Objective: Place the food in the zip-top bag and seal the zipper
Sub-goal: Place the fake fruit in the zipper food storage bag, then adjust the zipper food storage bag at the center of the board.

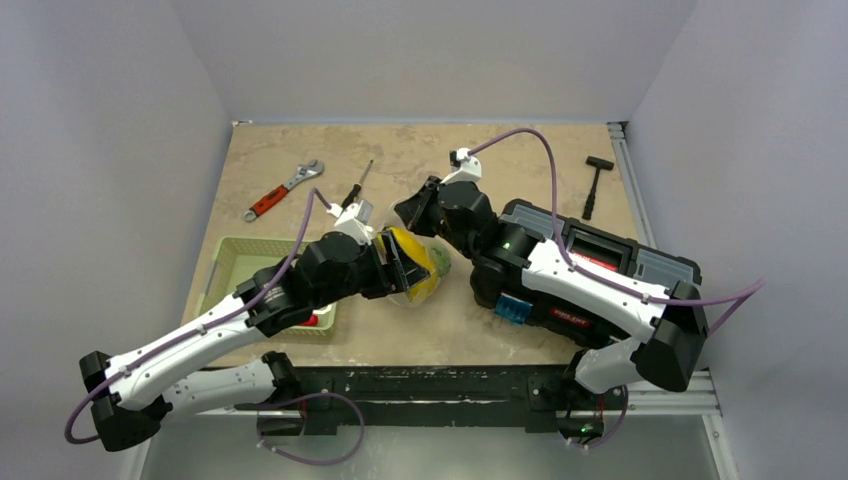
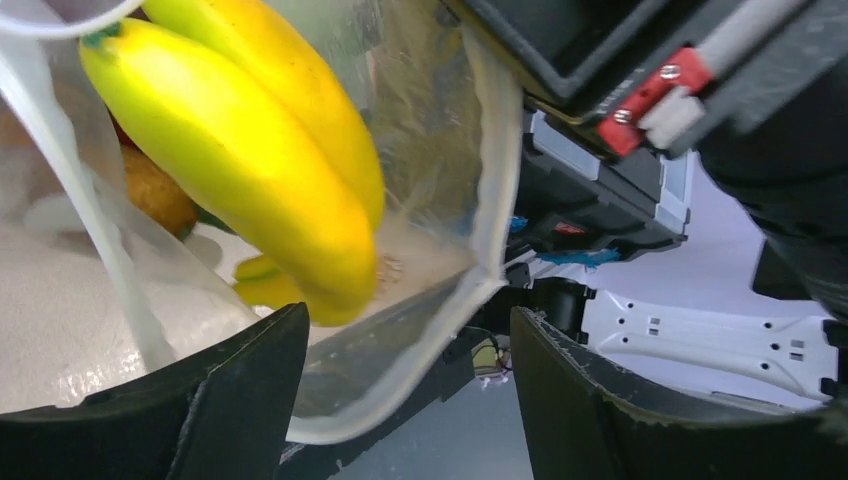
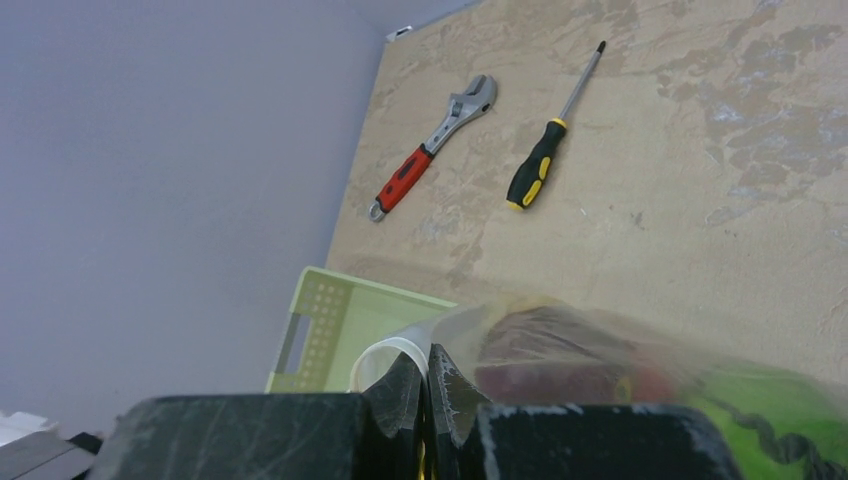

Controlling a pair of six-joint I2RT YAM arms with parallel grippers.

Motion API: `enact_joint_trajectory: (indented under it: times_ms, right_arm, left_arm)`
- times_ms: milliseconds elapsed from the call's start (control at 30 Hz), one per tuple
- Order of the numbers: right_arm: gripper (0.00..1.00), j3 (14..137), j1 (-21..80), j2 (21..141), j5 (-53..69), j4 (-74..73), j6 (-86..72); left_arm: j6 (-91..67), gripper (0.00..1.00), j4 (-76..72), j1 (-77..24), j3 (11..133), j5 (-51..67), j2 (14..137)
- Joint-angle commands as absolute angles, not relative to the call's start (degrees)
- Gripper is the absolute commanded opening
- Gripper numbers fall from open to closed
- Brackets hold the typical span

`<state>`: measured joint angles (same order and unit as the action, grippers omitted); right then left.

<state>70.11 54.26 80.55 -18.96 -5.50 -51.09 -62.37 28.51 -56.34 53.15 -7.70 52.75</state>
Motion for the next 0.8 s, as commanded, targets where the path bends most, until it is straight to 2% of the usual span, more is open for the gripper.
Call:
enact_joint_trajectory:
  times_ms: [0, 167, 233, 333, 367, 400, 533, 600, 667, 767]
  right_arm:
    - [0.0, 71.18, 53.72, 78.38, -20.82, -2.39, -49.86]
    - [0.0, 71.1, 53.14, 78.81, -20.25, -2.75, -49.89]
    - [0.0, 71.24, 52.88, 79.27, -19.46, -2.72, -50.05]
    - [0.0, 71.65, 52.57, 79.75, -18.01, -2.72, -50.22]
    - [0.0, 71.85, 52.49, 79.91, -17.57, -2.81, -50.17]
    - [0.0, 72.01, 52.47, 79.94, -17.24, -2.89, -50.18]
    - [0.0, 72.03, 52.39, 79.74, -16.11, -3.08, -50.1]
    - [0.0, 71.79, 52.4, 79.51, -15.56, -3.21, -49.8]
    - [0.0, 71.86, 52.38, 79.45, -15.32, -3.47, -49.54]
    - [0.0, 72.21, 52.39, 79.52, -14.79, -4.06, -49.07]
  left_arm:
    - [-57.33, 0.75, 36.14, -56.6, 58.68, -8.48, 49.65]
    - [-52.94, 0.75, 45.55, -56.61, 62.09, -9.78, 44.16]
    - [-52.66, 0.69, 46.94, -56.6, 61.07, -11.9, 40.14]
    - [-54.17, 0.54, 48.77, -56.61, 57.68, -16.38, 36.09]
    - [-54.63, 0.53, 48.96, -56.58, 56.62, -17.41, 35.3]
    - [-54.67, 0.53, 48.75, -56.53, 55.48, -18.07, 34.95]
    - [-53.08, 0.68, 47.22, -56.23, 53.88, -18.95, 37.37]
    - [-51.84, 0.67, 45.03, -55.58, 54.0, -16.38, 39.85]
    - [-50.83, 0.64, 41.18, -54.74, 53.22, -12.1, 42.27]
    - [-50.84, 0.48, 38.21, -53.47, 51.88, -9.12, 44.83]
